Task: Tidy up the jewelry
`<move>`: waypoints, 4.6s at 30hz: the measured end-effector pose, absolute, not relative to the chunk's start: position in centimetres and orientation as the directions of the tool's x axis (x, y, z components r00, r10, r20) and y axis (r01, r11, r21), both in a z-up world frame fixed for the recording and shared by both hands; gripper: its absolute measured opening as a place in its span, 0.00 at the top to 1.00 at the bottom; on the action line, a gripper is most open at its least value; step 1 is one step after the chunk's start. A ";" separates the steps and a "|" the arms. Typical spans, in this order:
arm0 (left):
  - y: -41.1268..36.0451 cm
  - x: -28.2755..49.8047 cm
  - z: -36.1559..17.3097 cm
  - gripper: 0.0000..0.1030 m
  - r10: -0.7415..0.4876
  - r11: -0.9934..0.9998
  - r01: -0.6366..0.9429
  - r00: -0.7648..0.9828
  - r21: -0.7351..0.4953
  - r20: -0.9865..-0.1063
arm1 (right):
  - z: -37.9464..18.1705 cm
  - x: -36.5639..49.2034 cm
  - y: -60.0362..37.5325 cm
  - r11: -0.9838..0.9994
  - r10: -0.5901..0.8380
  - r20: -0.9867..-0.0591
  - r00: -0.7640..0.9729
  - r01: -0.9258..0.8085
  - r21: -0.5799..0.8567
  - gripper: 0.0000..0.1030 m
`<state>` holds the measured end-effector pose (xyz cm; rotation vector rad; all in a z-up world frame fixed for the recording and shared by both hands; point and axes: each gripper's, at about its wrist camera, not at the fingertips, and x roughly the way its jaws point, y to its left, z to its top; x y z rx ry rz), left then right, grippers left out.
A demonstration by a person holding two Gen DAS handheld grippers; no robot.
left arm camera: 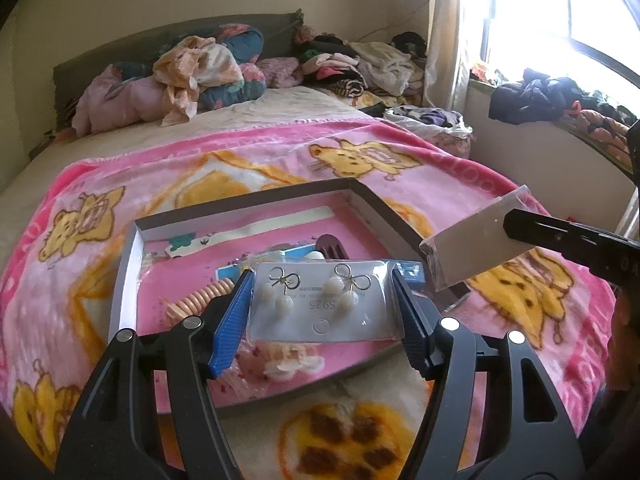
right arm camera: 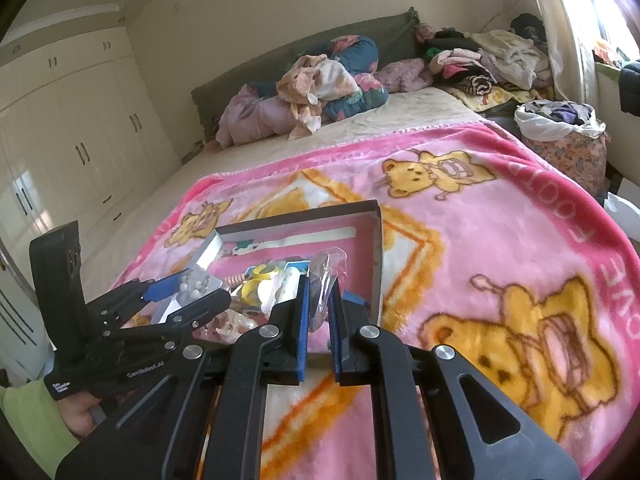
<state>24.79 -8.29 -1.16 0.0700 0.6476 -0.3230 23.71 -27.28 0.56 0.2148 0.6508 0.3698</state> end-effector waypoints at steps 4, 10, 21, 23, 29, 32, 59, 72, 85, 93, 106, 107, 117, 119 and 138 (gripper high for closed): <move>-7.6 26.0 -1.7 0.45 -0.251 0.957 0.288 0.750 -0.039 -0.612 | -0.2 25.2 -26.5 0.908 0.412 -0.564 0.716 -0.271 0.319 0.91; -6.4 27.3 -2.8 0.45 -0.221 0.966 0.255 0.742 -0.038 -0.633 | -1.7 27.3 -25.3 0.902 0.426 -0.589 0.686 -0.271 0.336 0.91; -5.3 27.9 -4.4 0.45 -0.180 0.974 0.225 0.735 -0.015 -0.653 | -3.6 29.6 -25.1 0.898 0.416 -0.599 0.684 -0.204 0.391 0.91; -5.3 28.0 -4.7 0.44 -0.178 0.975 0.223 0.731 -0.015 -0.659 | -4.0 29.8 -25.2 0.899 0.409 -0.609 0.680 -0.186 0.396 0.91; -5.2 27.9 -5.3 0.44 -0.177 0.975 0.223 0.725 -0.016 -0.666 | -4.9 30.0 -25.0 0.913 0.383 -0.658 0.648 -0.156 0.377 0.89; -5.2 27.9 -5.4 0.44 -0.179 0.974 0.224 0.722 -0.019 -0.668 | -5.1 29.7 -24.7 0.922 0.367 -0.674 0.641 -0.153 0.357 0.88; -4.9 25.8 -3.6 0.18 -0.150 0.982 0.187 0.751 -0.010 -0.643 | -2.3 24.1 -26.0 0.957 0.282 -0.650 0.706 -0.157 0.245 0.34; -3.8 20.9 -0.5 0.11 -0.136 0.989 0.147 0.799 -0.030 -0.586 | 0.8 17.9 -23.7 0.974 0.225 -0.541 0.810 -0.209 0.093 0.09; -3.1 14.0 0.6 0.11 -0.132 0.991 0.132 0.849 -0.038 -0.511 | 1.0 13.2 -22.8 0.974 0.218 -0.462 0.860 -0.221 0.048 0.06; -3.0 11.6 0.5 0.11 -0.131 0.991 0.127 0.870 -0.041 -0.475 | 0.4 11.1 -23.0 0.978 0.202 -0.433 0.879 -0.205 0.039 0.06; -3.1 9.2 0.1 0.11 -0.090 0.996 0.087 0.900 -0.026 -0.426 | -0.8 8.6 -23.6 0.984 0.179 -0.381 0.907 -0.173 0.050 0.06; -3.1 9.1 0.0 0.11 -0.091 0.996 0.087 0.900 -0.030 -0.426 | -1.0 8.4 -23.6 0.984 0.177 -0.378 0.909 -0.172 0.047 0.06; -3.7 7.0 -1.5 0.11 -0.098 0.995 0.087 0.920 -0.047 -0.380 | -2.6 6.3 -24.7 0.987 0.162 -0.284 0.945 -0.149 0.064 0.06; -3.8 6.9 -1.6 0.11 -0.107 0.994 0.093 0.922 -0.054 -0.373 | -2.5 6.3 -24.8 0.984 0.178 -0.274 0.945 -0.165 0.072 0.06; -3.9 7.0 -1.8 0.11 -0.090 0.996 0.079 0.922 -0.045 -0.376 | -2.9 6.4 -24.6 0.982 0.188 -0.278 0.942 -0.180 0.053 0.06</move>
